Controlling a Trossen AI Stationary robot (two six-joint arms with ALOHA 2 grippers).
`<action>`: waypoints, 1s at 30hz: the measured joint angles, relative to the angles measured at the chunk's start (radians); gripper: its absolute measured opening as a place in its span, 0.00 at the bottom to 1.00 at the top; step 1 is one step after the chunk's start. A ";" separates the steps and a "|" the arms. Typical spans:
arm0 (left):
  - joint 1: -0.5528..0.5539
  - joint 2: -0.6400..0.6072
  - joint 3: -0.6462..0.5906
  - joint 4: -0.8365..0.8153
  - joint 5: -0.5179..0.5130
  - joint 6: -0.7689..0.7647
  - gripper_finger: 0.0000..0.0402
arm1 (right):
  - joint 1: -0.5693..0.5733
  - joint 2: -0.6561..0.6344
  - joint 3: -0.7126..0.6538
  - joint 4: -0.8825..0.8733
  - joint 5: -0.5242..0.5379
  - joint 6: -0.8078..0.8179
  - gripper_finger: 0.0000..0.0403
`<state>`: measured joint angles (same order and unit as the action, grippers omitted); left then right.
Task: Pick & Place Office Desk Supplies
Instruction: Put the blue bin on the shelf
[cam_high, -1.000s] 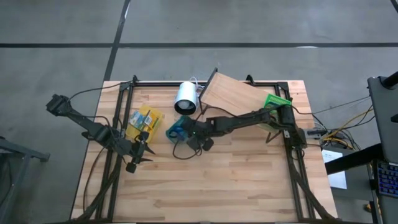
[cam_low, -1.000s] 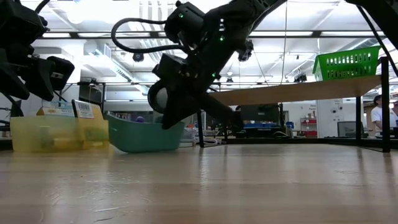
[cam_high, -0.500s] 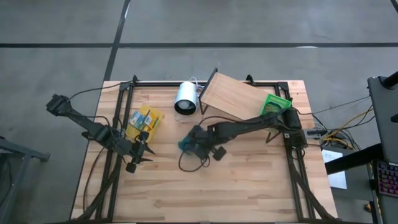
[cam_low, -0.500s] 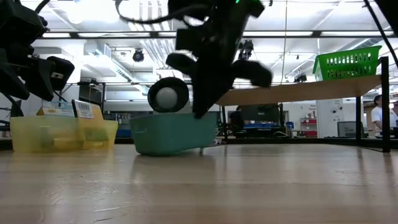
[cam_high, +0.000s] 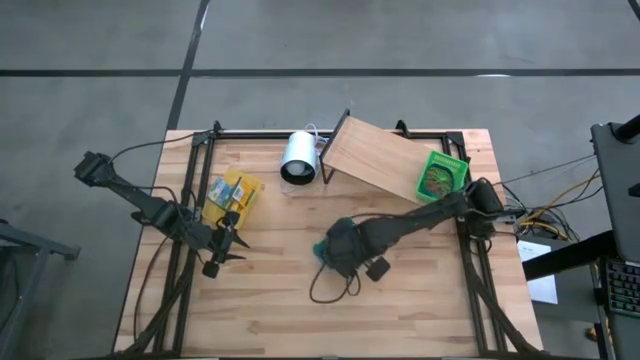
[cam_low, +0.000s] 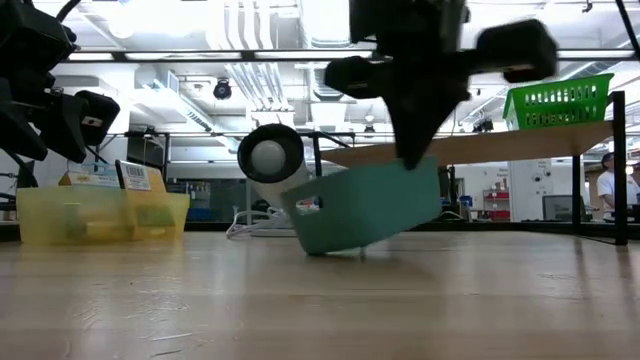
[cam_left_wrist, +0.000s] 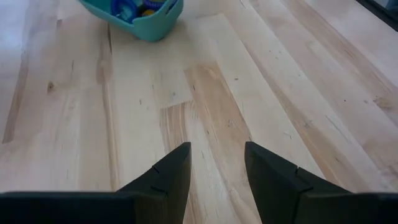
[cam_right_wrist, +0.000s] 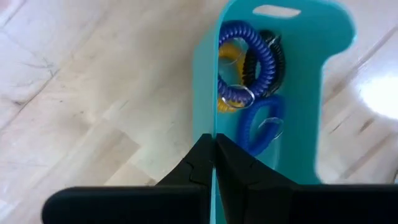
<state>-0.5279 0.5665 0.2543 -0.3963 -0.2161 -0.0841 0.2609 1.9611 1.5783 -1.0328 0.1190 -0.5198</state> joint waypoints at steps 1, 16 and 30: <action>0.000 0.000 0.000 0.000 0.000 0.000 0.38 | 0.013 0.000 -0.008 -0.001 0.016 0.020 0.02; 0.000 0.000 0.000 0.001 0.000 0.000 0.38 | 0.112 -0.106 -0.237 0.194 0.091 0.215 0.02; 0.000 0.000 0.000 0.002 0.000 0.000 0.38 | 0.114 -0.186 -0.377 0.307 0.082 0.395 0.17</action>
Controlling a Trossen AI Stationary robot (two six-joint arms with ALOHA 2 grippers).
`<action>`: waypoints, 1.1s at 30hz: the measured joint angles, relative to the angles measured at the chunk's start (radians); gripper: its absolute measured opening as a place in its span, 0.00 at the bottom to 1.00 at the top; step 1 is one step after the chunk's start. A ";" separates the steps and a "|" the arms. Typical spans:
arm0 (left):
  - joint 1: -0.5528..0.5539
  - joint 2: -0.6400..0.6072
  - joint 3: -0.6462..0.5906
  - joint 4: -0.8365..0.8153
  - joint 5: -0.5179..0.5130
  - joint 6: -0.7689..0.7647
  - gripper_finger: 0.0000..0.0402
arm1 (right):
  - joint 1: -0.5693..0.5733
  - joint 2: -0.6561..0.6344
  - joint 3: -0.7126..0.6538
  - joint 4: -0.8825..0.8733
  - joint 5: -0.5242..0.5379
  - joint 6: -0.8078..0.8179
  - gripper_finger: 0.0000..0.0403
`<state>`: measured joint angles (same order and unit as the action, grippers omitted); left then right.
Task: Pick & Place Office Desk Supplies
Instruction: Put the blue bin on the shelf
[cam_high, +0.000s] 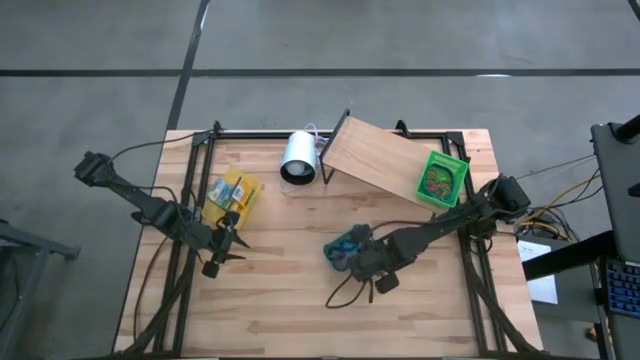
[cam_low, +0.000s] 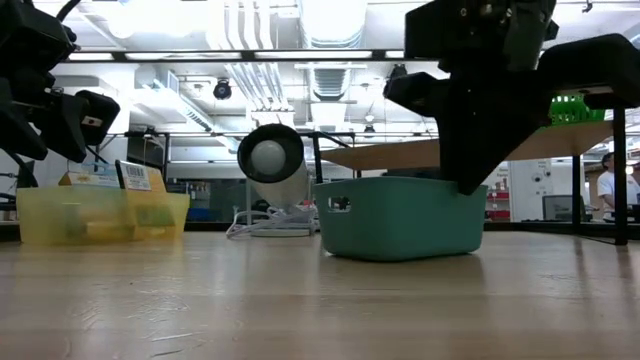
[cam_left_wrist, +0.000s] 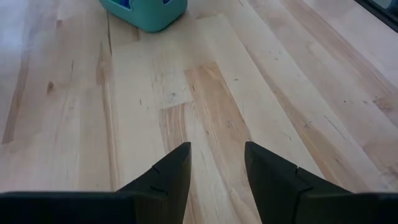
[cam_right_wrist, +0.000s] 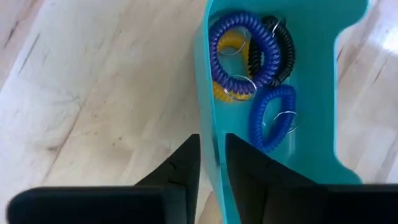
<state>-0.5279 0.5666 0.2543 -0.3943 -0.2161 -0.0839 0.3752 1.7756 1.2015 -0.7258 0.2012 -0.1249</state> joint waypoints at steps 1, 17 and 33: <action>0.000 0.000 0.000 0.000 0.000 0.000 0.38 | 0.000 -0.002 0.000 0.000 0.000 0.011 0.18; 0.000 0.000 0.000 -0.001 0.000 0.000 0.38 | -0.009 -0.039 0.206 -0.001 0.004 0.657 0.31; 0.000 0.000 0.000 -0.001 0.000 0.000 0.38 | -0.026 -0.022 0.195 0.148 0.014 1.135 0.28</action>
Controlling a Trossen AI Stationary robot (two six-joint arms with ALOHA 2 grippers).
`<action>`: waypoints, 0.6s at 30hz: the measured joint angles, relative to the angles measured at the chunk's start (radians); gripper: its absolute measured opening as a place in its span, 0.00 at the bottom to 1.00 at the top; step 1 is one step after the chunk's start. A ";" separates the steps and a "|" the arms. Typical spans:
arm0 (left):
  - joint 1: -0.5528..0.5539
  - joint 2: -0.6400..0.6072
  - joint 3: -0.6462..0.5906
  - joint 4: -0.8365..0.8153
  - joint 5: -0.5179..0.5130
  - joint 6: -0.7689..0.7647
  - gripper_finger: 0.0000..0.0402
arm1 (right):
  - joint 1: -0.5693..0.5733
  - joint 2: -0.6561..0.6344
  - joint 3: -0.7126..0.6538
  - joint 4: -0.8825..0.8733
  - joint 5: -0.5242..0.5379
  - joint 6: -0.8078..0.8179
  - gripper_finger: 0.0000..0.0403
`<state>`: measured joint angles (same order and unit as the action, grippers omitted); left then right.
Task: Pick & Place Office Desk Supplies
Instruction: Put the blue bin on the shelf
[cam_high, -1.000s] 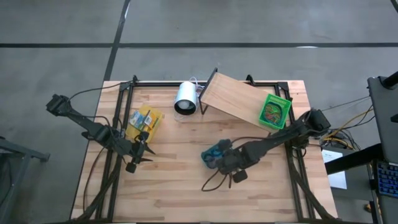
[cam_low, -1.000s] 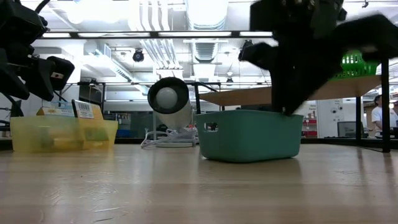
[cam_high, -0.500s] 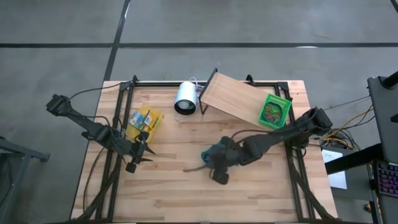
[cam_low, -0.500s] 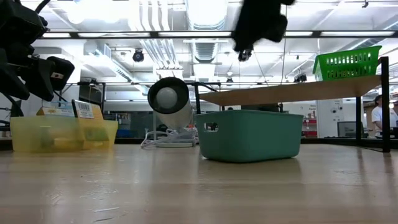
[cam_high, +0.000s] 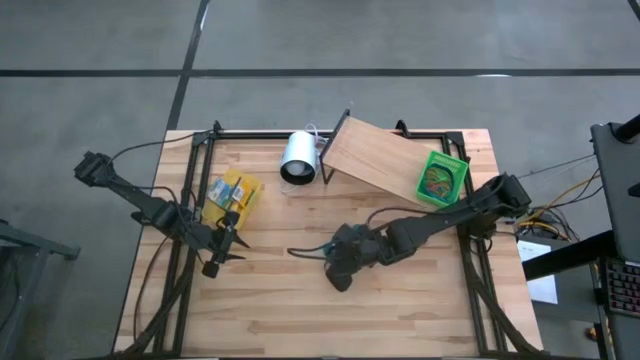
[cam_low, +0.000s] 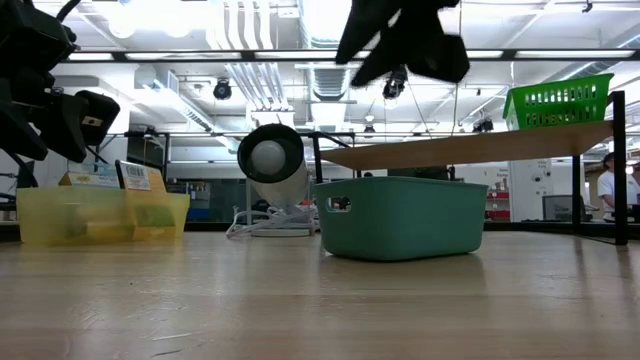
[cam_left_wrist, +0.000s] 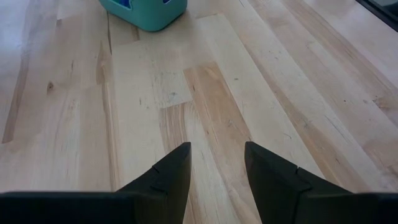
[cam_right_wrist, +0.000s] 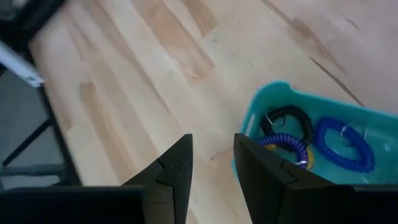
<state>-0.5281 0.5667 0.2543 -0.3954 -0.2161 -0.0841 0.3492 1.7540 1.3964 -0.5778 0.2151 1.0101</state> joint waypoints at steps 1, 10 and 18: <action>0.000 0.000 0.000 0.000 0.000 0.000 0.38 | 0.000 0.012 -0.001 -0.001 0.004 0.015 0.28; 0.000 0.000 0.000 0.000 0.000 0.000 0.38 | -0.013 0.112 0.064 -0.026 0.025 0.108 0.35; 0.000 0.000 0.000 -0.004 0.000 0.000 0.38 | -0.029 0.217 0.175 -0.140 0.023 0.115 0.36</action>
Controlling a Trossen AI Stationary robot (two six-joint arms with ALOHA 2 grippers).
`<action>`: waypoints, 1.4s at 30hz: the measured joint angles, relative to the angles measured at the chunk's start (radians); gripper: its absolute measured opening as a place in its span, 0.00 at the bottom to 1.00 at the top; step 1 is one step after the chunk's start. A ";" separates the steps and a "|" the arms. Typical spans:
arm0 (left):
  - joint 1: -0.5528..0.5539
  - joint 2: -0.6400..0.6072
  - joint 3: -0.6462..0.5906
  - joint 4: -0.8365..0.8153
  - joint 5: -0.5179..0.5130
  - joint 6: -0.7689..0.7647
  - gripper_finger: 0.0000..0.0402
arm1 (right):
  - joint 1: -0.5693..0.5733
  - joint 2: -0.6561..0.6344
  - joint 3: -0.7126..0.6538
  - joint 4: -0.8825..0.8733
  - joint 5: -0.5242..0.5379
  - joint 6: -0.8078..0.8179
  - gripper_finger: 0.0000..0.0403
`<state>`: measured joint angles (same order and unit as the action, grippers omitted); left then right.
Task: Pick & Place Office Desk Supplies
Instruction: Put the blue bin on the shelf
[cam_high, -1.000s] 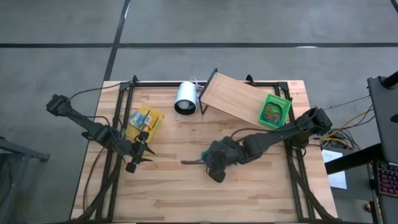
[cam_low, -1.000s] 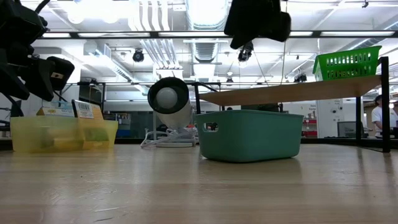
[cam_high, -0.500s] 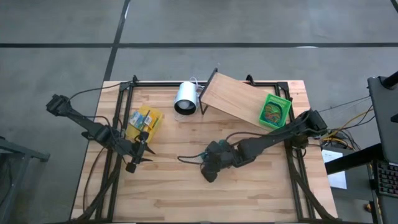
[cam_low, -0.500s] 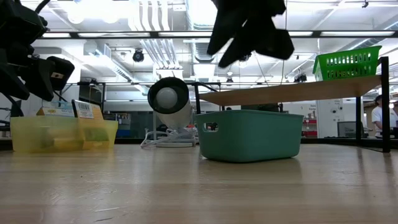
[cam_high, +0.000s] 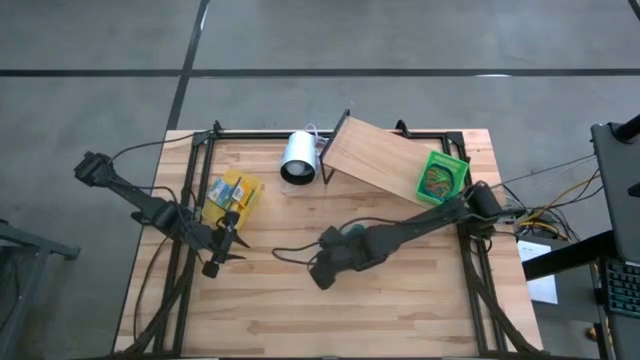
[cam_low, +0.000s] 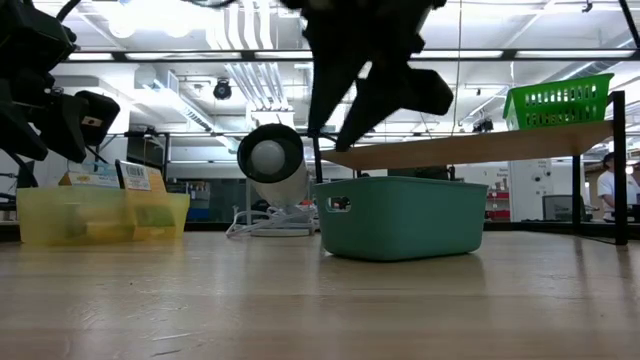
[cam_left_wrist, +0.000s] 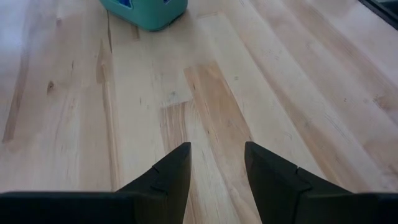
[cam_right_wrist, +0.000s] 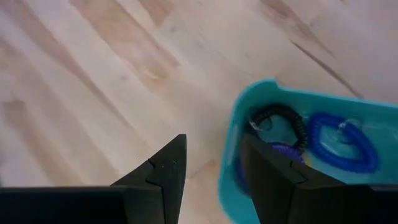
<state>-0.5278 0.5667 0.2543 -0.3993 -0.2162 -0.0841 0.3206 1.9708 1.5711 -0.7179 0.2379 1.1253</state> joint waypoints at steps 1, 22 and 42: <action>0.000 0.000 0.000 0.002 0.000 0.000 0.38 | -0.001 0.019 0.019 -0.026 0.000 -0.002 0.36; 0.000 0.000 0.000 -0.006 0.000 0.000 0.38 | -0.001 0.207 0.217 -0.244 -0.009 -0.053 0.36; 0.000 0.000 0.000 -0.006 0.000 0.000 0.38 | -0.005 0.208 0.187 -0.236 -0.002 -0.117 0.14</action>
<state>-0.5278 0.5667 0.2540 -0.4050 -0.2161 -0.0838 0.3161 2.1792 1.7576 -0.9535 0.2363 1.0081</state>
